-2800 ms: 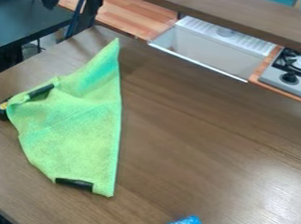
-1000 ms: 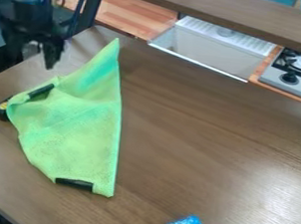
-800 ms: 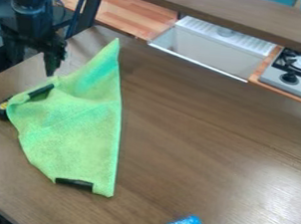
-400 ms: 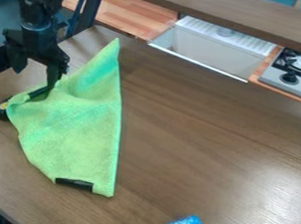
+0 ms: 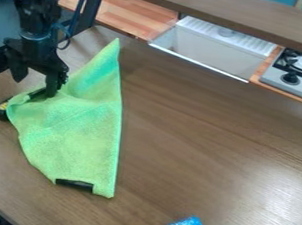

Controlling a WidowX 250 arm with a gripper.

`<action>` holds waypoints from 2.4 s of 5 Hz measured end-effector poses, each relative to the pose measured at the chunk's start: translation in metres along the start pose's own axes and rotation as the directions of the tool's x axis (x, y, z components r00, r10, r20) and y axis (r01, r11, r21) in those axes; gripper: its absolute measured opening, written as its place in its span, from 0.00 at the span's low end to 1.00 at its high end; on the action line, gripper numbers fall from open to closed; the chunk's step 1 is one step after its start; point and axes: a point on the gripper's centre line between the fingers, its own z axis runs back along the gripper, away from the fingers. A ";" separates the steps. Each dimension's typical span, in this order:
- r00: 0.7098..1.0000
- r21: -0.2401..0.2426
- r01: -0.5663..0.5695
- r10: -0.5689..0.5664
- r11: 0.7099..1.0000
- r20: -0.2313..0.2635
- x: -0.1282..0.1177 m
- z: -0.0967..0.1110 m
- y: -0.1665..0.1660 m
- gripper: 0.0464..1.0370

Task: Unfold the cloth from bottom left to top right

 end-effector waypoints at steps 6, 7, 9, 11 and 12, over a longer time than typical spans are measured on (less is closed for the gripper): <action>0.998 -0.045 -0.024 0.021 0.999 -0.065 -0.002 0.015 -0.002 0.00; 0.998 -0.082 -0.033 0.029 0.996 -0.052 0.006 0.034 -0.011 0.00; 0.998 -0.132 -0.029 0.022 0.991 -0.052 0.016 0.049 -0.063 0.00; 0.999 -0.159 -0.038 0.034 0.987 -0.031 0.041 0.064 -0.143 0.00; 0.996 -0.187 -0.081 0.075 0.979 -0.044 0.061 0.079 -0.166 0.00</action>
